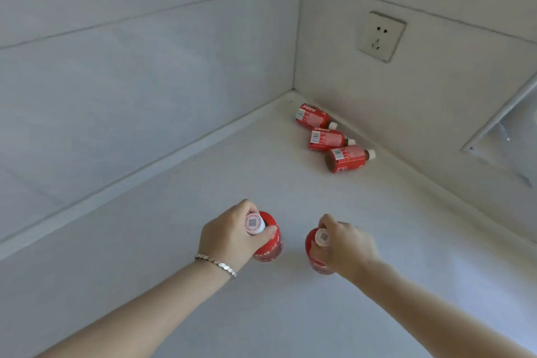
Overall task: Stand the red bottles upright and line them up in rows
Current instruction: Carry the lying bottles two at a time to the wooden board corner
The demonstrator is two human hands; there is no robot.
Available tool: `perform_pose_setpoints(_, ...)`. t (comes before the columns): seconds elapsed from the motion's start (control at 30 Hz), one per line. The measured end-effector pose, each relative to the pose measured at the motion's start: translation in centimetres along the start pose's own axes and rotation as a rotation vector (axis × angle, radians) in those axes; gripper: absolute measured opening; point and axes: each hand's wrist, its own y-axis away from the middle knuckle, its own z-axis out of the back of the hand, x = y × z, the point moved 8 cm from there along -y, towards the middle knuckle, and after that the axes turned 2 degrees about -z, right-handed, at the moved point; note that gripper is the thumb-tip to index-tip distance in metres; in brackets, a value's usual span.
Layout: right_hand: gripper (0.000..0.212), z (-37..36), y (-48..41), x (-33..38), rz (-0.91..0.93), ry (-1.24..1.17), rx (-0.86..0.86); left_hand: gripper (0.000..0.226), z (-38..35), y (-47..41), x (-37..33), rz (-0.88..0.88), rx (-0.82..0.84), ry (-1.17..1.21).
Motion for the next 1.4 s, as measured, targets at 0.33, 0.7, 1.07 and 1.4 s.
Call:
perform_pose_setpoints(0.33,0.031,-7.3,12.3,34.2,0.576,0.002,0.129,0.03,20.8,22.6,23.5,0.498,-0.309,-0.056)
perform_pose_setpoints(0.7,0.035,-24.7,32.1,59.9,0.796,0.133,0.315,0.026,33.8,53.5,46.4,0.901,-0.434,-0.112)
perform_pose_setpoints(1.07,0.039,-34.1,42.0,69.1,0.764,0.113,0.39,0.031,38.5,61.0,61.6,0.991,-0.375,-0.085)
perform_pose_setpoints(1.4,0.028,-38.0,43.8,72.4,0.744,0.032,0.432,0.043,39.9,58.0,66.7,0.983,-0.28,-0.232)
